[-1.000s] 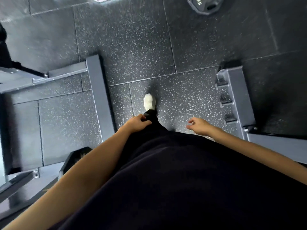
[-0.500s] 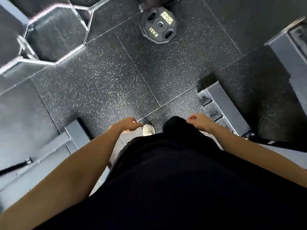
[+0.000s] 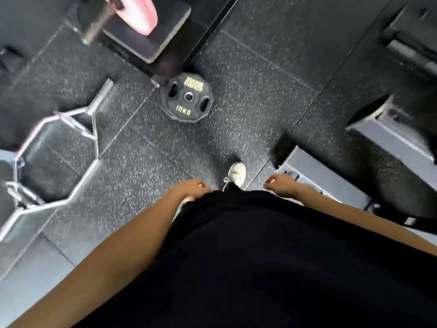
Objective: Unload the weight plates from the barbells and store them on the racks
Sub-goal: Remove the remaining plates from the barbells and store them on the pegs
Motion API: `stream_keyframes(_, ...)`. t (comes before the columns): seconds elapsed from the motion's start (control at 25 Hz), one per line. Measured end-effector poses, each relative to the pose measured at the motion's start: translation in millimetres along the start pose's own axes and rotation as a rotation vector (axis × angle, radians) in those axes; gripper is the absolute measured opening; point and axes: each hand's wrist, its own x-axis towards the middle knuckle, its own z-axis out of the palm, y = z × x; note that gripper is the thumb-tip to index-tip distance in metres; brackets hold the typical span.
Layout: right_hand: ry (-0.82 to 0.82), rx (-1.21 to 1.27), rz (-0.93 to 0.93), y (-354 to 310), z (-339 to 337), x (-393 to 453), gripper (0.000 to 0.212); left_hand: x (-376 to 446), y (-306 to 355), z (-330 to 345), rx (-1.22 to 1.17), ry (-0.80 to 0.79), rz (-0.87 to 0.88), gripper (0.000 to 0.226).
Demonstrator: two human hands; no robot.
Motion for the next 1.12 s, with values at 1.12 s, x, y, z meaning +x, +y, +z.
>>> stream_keyframes(1.12, 0.344, 0.697, 0.332, -60, -588, 299, 0.041, 330, 529, -591, 0.643, -0.12, 0.244, 0.049)
